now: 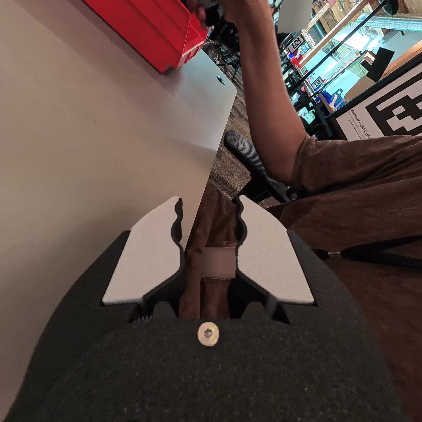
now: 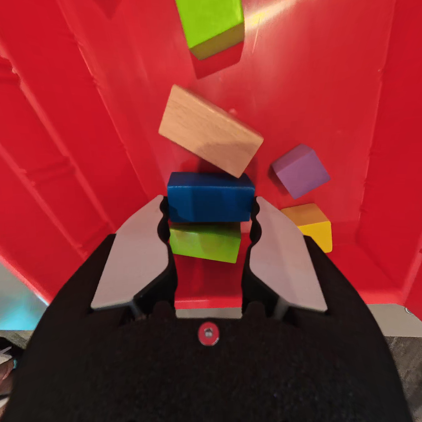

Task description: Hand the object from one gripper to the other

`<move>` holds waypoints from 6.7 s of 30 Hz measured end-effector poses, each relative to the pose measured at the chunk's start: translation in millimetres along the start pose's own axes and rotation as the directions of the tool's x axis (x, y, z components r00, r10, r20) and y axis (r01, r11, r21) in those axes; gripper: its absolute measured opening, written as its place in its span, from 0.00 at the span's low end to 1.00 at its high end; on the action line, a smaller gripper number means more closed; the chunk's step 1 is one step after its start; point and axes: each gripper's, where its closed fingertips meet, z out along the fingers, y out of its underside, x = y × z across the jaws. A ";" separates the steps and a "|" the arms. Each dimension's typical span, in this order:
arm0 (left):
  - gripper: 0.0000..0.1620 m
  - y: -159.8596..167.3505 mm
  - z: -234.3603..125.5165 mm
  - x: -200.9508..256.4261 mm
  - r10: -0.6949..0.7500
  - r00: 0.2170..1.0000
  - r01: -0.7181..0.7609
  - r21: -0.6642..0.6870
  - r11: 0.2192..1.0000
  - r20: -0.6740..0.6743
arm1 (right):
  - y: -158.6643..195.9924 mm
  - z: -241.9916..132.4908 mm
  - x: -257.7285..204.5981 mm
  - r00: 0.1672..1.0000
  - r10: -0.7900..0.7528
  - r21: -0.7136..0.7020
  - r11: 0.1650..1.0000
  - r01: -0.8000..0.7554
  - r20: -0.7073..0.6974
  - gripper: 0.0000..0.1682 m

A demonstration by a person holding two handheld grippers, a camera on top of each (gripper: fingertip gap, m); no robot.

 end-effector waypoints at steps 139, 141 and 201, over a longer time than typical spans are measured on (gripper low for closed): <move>0.32 38.7 29.7 11.0 0.149 0.988 -0.152 -0.174 0.973 -0.031 | -79.5 -15.1 -45.4 0.834 -0.552 0.285 0.795 0.536 -0.028 0.20; 0.32 40.7 30.6 10.9 0.158 0.987 -0.160 -0.185 0.970 -0.028 | -77.8 -14.5 -44.8 0.835 -0.550 0.275 0.799 0.535 -0.026 0.20; 0.37 -89.8 -254.2 -240.6 0.105 0.496 0.189 -0.225 0.956 0.862 | 157.8 -94.1 -114.2 0.624 -0.768 0.964 0.253 0.087 0.145 0.34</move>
